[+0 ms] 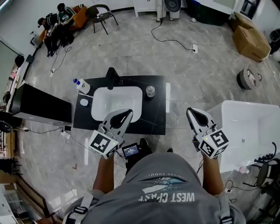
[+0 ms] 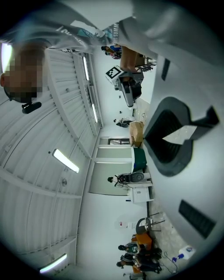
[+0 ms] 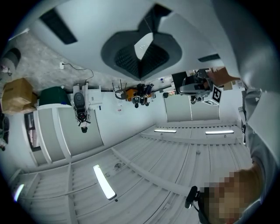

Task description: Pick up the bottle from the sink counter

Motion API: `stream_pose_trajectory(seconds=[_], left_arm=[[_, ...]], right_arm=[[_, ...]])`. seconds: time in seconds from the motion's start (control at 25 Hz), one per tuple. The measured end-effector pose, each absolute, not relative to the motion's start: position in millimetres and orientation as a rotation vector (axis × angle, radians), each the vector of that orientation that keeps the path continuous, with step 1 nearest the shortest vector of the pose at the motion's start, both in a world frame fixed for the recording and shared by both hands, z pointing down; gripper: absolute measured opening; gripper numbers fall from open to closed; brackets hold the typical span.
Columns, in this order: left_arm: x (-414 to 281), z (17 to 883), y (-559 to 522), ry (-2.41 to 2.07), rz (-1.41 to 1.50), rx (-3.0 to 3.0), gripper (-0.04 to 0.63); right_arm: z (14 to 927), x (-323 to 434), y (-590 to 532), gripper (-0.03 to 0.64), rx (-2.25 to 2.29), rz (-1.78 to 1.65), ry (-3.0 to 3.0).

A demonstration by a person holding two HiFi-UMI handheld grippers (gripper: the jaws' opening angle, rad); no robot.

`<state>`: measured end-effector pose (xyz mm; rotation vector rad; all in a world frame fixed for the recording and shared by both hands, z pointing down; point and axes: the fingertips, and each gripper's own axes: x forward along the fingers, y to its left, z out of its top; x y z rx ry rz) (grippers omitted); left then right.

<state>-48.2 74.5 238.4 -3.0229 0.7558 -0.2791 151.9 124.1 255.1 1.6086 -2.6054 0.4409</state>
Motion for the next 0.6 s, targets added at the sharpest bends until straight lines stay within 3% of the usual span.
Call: stream_pose_trajectory(seconds=[0.6], left_arm=[[-103,260,27,0.637,-0.243,-3.054,0.002]], right_arm=[[257,85,83,0.002,1.648,0.427,-2.495]])
